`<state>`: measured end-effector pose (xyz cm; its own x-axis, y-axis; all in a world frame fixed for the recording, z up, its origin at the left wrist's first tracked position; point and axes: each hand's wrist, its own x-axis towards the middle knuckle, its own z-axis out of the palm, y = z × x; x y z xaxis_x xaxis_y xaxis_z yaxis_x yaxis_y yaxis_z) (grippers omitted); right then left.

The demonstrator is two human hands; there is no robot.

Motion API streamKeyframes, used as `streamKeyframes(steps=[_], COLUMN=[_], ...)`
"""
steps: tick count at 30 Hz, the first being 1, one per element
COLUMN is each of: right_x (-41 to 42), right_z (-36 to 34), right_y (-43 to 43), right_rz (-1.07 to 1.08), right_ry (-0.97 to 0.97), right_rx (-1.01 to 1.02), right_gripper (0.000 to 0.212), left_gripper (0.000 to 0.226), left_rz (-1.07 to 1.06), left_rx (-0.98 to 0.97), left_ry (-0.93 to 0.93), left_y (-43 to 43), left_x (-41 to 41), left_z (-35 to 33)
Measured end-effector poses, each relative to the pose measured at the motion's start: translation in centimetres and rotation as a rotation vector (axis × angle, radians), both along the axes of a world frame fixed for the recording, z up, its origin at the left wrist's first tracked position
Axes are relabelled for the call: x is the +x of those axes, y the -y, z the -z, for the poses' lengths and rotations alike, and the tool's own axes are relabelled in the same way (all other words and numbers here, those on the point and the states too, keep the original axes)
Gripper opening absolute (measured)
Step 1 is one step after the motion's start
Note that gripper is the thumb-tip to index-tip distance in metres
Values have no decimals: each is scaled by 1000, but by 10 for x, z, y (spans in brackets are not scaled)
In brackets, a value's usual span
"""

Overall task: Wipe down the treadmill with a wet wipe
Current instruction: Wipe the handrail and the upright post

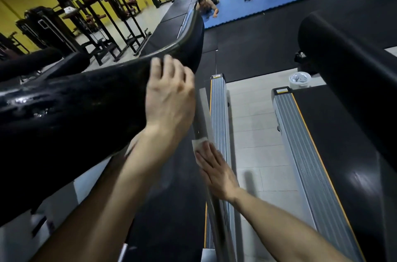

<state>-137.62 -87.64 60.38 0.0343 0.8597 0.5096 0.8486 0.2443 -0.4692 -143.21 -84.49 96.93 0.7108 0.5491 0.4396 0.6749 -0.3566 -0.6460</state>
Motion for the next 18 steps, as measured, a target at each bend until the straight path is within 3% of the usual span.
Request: streamKeyframes(steps=[2, 4, 11, 14, 18], right_x=[-5, 3, 28, 17, 17], right_z=[7, -3, -50, -32, 8], right_y=[15, 10, -21, -8, 19], right_rz=[18, 14, 28, 35, -64], right_ry=[12, 62, 145, 145, 229], right_rx=[-54, -103, 4, 60, 134], right_gripper=[56, 57, 56, 53, 52], left_gripper=[18, 8, 25, 27, 46], left_rz=[301, 435, -1, -79, -218], left_rx=[-145, -318, -704, -792, -990], left_ry=[70, 152, -25, 35, 165], left_y=[11, 27, 55, 66, 83], left_x=[-14, -41, -145, -166, -171], left_z=[48, 100, 219, 264, 325])
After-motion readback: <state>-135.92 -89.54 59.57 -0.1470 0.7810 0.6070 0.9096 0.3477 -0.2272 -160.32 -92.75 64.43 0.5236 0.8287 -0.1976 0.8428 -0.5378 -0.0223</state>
